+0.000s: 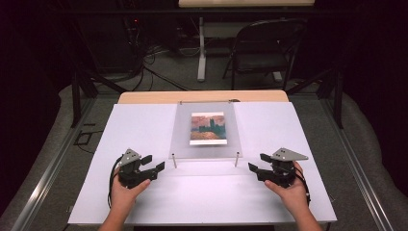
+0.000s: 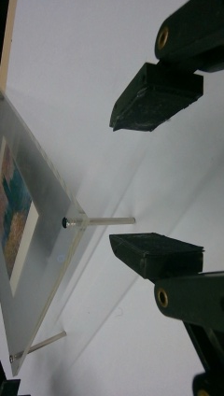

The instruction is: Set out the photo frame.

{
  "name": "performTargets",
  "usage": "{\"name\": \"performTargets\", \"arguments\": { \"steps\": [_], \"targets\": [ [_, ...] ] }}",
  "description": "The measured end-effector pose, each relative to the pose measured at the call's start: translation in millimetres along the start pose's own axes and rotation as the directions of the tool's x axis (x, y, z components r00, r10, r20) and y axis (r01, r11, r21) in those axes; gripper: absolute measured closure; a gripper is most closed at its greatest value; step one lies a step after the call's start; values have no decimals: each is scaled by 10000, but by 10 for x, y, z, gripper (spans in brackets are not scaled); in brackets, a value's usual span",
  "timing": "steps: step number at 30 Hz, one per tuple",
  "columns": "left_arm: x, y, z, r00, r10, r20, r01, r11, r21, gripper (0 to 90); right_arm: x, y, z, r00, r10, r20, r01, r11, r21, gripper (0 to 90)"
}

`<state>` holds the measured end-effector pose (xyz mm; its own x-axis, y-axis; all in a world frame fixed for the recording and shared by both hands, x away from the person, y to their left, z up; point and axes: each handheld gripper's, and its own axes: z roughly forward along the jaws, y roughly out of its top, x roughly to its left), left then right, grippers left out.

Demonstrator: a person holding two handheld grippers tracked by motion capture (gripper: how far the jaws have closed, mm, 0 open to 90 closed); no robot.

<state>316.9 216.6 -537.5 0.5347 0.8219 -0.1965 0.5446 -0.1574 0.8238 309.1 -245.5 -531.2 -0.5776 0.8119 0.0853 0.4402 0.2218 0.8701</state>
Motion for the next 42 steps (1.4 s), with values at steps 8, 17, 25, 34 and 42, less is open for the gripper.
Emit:
{"name": "performTargets", "arguments": {
  "steps": [8,17,25,34,42],
  "targets": [
    [38,-5,-5,10000,-60,-27,60,9999,-122,361,-38,-9,-4,9993,325,199,-328,9994,118,368],
    [130,56,-15,9974,-665,-277,663,9978,-75,365,-41,15,11,9973,477,551,-506,9973,524,368],
    [227,260,65,9946,-819,-634,829,9965,128,360,-94,147,105,9962,205,848,-288,9948,981,319],
    [287,540,220,9973,-395,-615,419,9984,387,362,-332,423,232,9940,114,1089,-225,9946,1009,310],
    [324,848,413,9989,-207,-418,224,9990,393,362,-477,718,498,9960,588,672,-664,9909,1169,316]
  ]
}}
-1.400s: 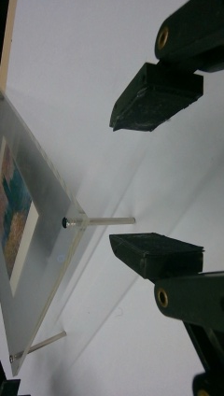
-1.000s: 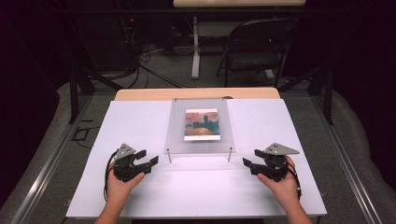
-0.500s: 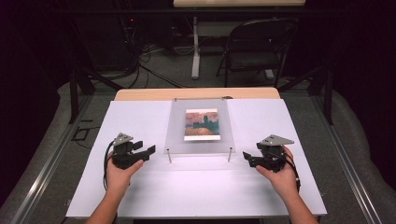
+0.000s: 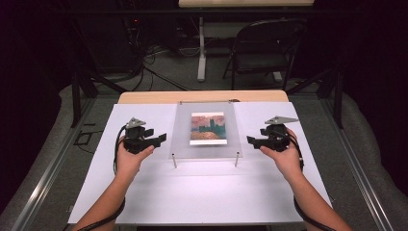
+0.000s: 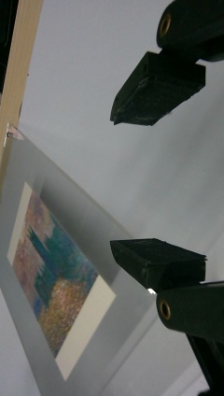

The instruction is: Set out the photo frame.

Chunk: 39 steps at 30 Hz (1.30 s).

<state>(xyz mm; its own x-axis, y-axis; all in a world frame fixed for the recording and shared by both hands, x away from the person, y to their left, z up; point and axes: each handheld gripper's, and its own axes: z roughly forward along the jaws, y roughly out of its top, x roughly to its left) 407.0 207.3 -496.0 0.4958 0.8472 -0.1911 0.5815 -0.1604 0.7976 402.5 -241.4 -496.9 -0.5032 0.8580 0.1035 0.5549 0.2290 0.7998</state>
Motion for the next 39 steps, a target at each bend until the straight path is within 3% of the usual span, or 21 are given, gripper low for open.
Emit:
{"name": "performTargets", "arguments": {
  "steps": [6,13,20,24,32,39],
  "targets": [
    [38,126,170,9997,-219,119,218,9997,85,361,-4,199,212,9993,274,-255,-272,9996,81,321],
    [108,203,376,9993,-365,89,362,9987,346,361,4,333,470,9999,-81,-84,83,9997,217,321],
    [182,254,533,9969,-778,-104,782,9955,526,362,-19,411,688,9999,171,-13,-170,9990,406,322],
    [202,289,619,9960,-879,-184,888,9947,519,361,-24,436,769,9996,284,3,-284,9987,418,323],
    [182,341,808,9935,-1140,-78,1142,9911,688,359,-51,470,891,9949,972,-254,-961,9946,391,323],
    [166,390,933,9896,-1441,32,1432,9858,876,360,-43,496,974,9936,1113,-209,-1100,9924,547,326]
  ]
}}
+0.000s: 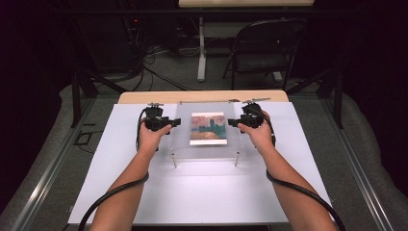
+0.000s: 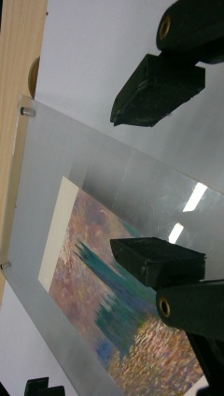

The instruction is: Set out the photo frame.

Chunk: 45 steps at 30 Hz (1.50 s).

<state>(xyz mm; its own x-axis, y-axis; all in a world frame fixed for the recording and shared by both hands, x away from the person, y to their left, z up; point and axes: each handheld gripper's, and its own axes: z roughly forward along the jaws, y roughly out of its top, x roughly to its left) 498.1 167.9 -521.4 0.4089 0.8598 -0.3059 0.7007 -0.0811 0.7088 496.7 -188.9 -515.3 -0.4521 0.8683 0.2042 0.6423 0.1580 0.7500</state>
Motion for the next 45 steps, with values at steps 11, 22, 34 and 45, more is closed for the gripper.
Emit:
{"name": "performTargets", "arguments": {
  "steps": [11,22,34,45],
  "targets": [
    [-75,4,155,9999,-55,119,50,9992,393,361,-43,-8,86,9985,510,-203,-506,9985,206,329],
    [-53,-9,231,9995,-290,97,283,9976,638,359,-69,-45,186,9947,888,-517,-851,9939,699,345],
    [-1,-2,288,9970,-692,346,670,9959,611,328,-97,-10,272,9893,1266,-722,-1204,9891,852,326],
    [28,20,323,9950,-877,479,841,9938,727,310,-135,-13,336,9813,1730,-840,-1664,9828,799,298]
  ]
}}
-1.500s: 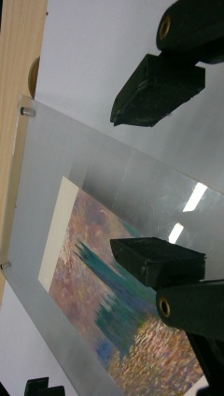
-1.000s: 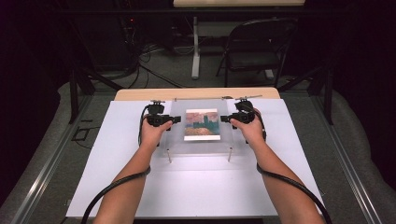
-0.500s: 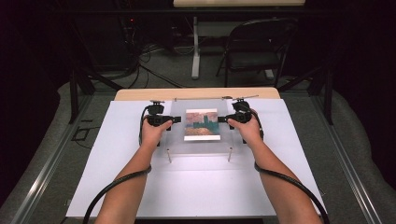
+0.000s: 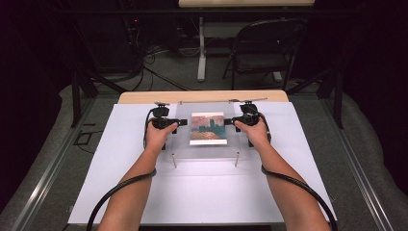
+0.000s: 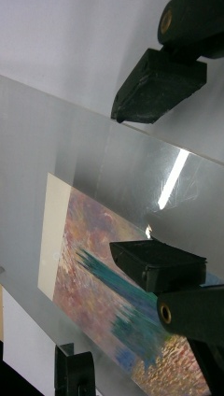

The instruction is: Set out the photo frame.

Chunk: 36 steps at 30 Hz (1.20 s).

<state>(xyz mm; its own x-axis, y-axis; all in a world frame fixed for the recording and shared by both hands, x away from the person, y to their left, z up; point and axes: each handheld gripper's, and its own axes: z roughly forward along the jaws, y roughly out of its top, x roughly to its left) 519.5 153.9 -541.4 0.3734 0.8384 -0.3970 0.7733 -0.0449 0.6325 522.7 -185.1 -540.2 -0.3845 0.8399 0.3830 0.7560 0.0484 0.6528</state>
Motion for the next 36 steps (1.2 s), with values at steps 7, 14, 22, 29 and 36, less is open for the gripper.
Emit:
{"name": "performTargets", "arguments": {
  "steps": [7,14,22,29,36],
  "targets": [
    [18,-5,17,9998,-164,105,164,9999,-39,299,-18,-1,16,9998,148,-96,-149,9999,-36,293],
    [34,-18,14,9990,-364,251,364,9993,2,294,-37,-7,26,9987,402,-298,-402,9992,30,291],
    [32,-37,24,9964,-647,544,640,9978,144,277,-24,-14,41,9978,525,-404,-522,9986,83,276],
    [14,-19,18,9973,-602,414,593,9980,230,278,-4,-5,27,9991,367,-212,-365,9993,123,277],
    [-15,3,-12,9982,-523,282,515,9982,291,280,30,5,9,9993,365,-90,-364,9993,115,280]
  ]
}}
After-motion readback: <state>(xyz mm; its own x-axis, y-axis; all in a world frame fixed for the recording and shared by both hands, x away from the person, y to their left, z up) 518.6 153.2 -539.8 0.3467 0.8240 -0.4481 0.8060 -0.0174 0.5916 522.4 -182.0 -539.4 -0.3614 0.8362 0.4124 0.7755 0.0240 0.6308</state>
